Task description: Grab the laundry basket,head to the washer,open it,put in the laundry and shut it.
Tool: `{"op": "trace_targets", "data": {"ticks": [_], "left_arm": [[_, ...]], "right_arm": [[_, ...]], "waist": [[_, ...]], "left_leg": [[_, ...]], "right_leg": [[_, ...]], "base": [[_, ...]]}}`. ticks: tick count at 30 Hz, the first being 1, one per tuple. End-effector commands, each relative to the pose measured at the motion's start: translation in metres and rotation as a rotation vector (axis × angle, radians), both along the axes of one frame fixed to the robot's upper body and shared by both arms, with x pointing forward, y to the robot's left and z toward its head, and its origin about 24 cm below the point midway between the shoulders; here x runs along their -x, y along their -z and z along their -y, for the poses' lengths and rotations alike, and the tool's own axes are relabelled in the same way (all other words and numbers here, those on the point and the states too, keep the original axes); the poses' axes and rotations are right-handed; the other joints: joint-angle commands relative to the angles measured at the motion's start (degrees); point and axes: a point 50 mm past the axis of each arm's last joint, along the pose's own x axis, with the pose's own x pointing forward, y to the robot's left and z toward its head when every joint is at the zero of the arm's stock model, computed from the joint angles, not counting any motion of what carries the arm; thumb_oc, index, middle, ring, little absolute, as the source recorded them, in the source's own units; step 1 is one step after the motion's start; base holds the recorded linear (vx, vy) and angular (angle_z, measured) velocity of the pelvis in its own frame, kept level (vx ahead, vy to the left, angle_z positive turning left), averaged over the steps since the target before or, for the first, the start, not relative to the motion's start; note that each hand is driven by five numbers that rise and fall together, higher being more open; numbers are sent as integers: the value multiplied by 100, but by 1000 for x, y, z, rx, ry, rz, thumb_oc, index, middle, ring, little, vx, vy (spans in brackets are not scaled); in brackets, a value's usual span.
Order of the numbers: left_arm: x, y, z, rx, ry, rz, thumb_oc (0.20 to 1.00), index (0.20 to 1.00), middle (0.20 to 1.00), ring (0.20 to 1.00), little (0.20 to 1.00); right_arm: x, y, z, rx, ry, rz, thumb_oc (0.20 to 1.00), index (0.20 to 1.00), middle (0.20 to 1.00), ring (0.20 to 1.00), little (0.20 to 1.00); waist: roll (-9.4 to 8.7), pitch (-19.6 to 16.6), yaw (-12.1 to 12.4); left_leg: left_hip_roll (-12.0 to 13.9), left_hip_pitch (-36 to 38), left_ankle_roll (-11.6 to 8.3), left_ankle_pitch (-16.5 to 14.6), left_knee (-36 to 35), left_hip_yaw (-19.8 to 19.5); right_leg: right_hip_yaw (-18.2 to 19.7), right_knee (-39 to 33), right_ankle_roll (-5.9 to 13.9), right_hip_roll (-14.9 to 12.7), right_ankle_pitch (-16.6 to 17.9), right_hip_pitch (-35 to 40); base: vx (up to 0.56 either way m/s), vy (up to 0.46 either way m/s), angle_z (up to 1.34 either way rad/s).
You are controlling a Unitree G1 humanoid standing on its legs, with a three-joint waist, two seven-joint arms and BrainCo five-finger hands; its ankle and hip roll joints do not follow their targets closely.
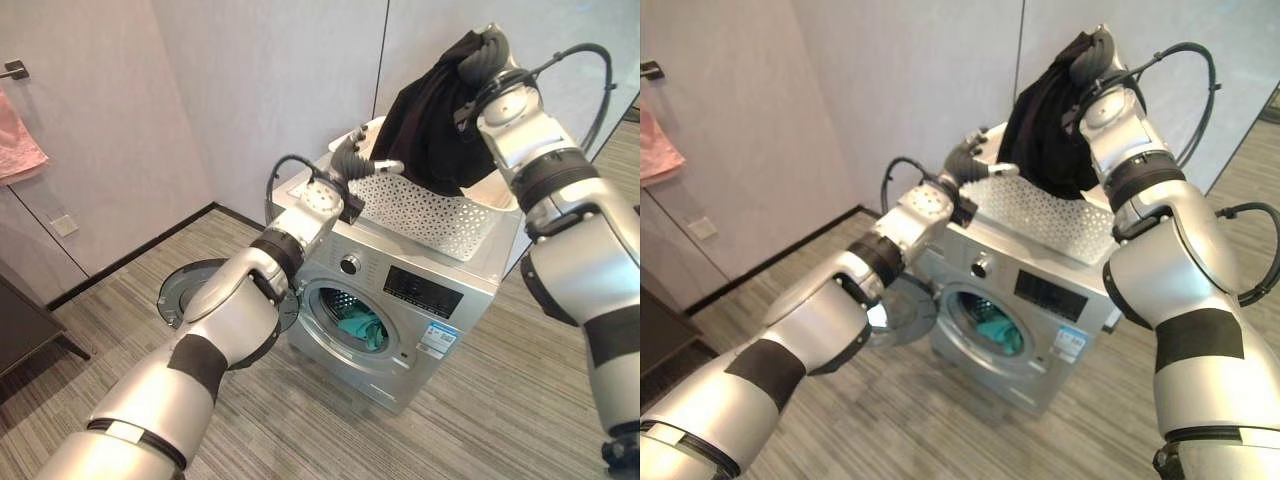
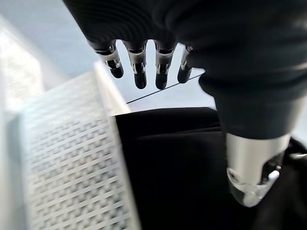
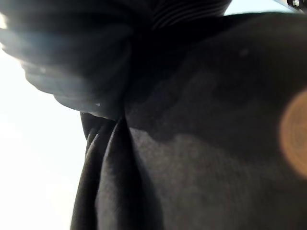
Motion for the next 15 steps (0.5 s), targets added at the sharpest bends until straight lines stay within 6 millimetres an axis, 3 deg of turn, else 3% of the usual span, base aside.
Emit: {"op": "trace_targets", "data": {"ticks": [1, 6, 10, 15], "left_arm": [[-4, -68, -13, 48, -82, 158, 1000, 1000, 1000, 1000, 1000], [-5, -75, -20, 84, -69, 145, 1000, 1000, 1000, 1000, 1000], [-6, -63, -18, 152, 1, 61, 1000, 1000, 1000, 1000, 1000], [0, -39, 3, 132, 101, 5, 1000, 1000, 1000, 1000, 1000]], "right_arm": [[19, -80, -20, 31, -24, 212, 200, 200, 200, 200, 200], [19, -80, -23, 18, -38, 212, 200, 200, 200, 200, 200], [20, -82, -19, 23, -32, 214, 200, 200, 200, 200, 200], [22, -82, -5, 14, -5, 215, 200, 200, 200, 200, 200]], "waist": [[-138, -231, 56], [-98, -259, 14], [-20, -258, -67], [78, -234, -124]], "left_leg": [[104, 101, -149, -328, 9, 55], [108, 117, -154, -333, 9, 111], [91, 115, -155, -328, 9, 118], [59, 125, -147, -340, 9, 131]], "right_leg": [[273, 111, 165, 83, -395, 39], [335, 70, 170, 101, -375, 40], [373, 84, 170, 94, -377, 30], [360, 77, 164, 65, -360, 47]], "base": [[13, -28, -10], [13, -24, -16], [9, -15, -7], [0, 0, 0]]}}
